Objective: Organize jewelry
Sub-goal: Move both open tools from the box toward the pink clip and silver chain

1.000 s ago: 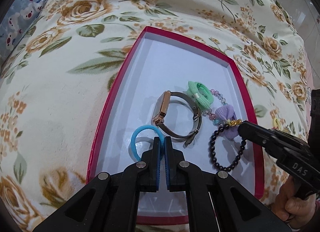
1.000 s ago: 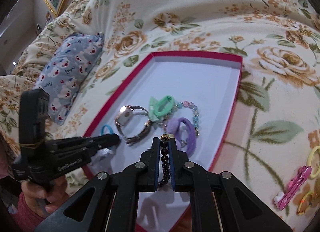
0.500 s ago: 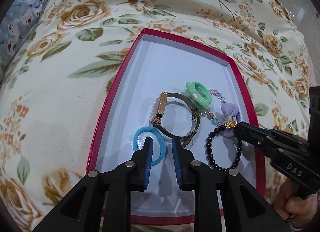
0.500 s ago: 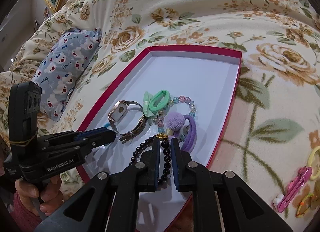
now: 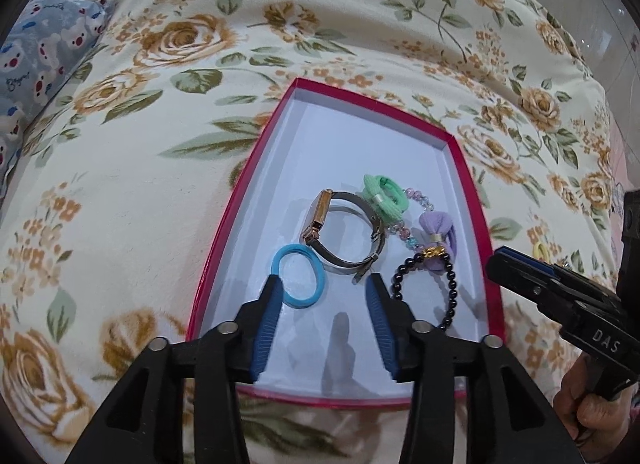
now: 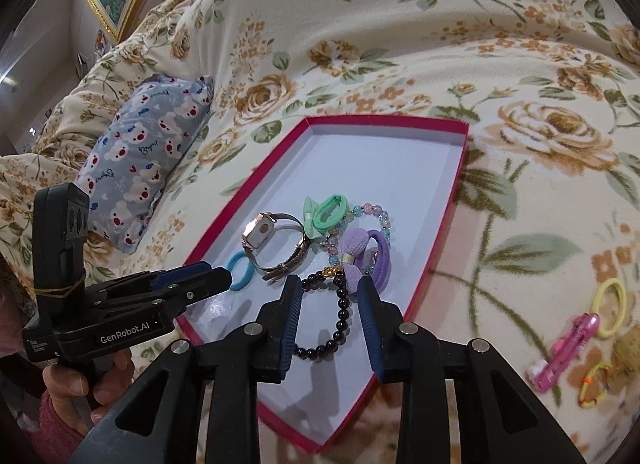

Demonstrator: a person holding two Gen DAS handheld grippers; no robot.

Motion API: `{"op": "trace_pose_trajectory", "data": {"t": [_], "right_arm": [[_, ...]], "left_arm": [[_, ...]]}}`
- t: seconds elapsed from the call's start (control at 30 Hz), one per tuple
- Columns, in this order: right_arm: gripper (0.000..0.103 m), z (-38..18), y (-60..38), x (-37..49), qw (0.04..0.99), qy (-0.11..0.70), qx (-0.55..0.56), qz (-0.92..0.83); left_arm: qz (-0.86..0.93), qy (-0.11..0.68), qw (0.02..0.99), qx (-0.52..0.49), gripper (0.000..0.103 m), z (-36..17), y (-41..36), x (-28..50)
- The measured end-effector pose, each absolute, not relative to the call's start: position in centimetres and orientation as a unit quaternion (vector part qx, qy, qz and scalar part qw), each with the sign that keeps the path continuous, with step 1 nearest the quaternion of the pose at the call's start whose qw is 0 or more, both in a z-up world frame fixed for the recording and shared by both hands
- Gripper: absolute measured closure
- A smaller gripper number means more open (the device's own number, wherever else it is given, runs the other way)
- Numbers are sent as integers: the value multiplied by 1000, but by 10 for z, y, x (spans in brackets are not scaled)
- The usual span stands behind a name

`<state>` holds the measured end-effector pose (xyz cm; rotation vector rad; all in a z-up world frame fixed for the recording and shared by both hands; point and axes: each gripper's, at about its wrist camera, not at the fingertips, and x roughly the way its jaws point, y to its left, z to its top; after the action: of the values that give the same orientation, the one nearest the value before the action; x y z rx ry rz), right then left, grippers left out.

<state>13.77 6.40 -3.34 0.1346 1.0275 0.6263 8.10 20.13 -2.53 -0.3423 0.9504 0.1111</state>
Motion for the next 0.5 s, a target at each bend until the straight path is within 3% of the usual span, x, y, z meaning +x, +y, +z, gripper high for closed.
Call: {"op": "trace_pose_trajectory", "data": {"t": [0.13,0.27,0.5], "right_arm": [[64,-23,54,128,829,473,65,289],[49,-16,40,116,838,463,66,282],[42,-6,13,94,859,441,57,254]], "left_arm": [[54,450,875,-170,47,-19,196,71],[52,448,875,-175,39,-16,191,65],[46,448,871,-194,34,-15,180,53]]}}
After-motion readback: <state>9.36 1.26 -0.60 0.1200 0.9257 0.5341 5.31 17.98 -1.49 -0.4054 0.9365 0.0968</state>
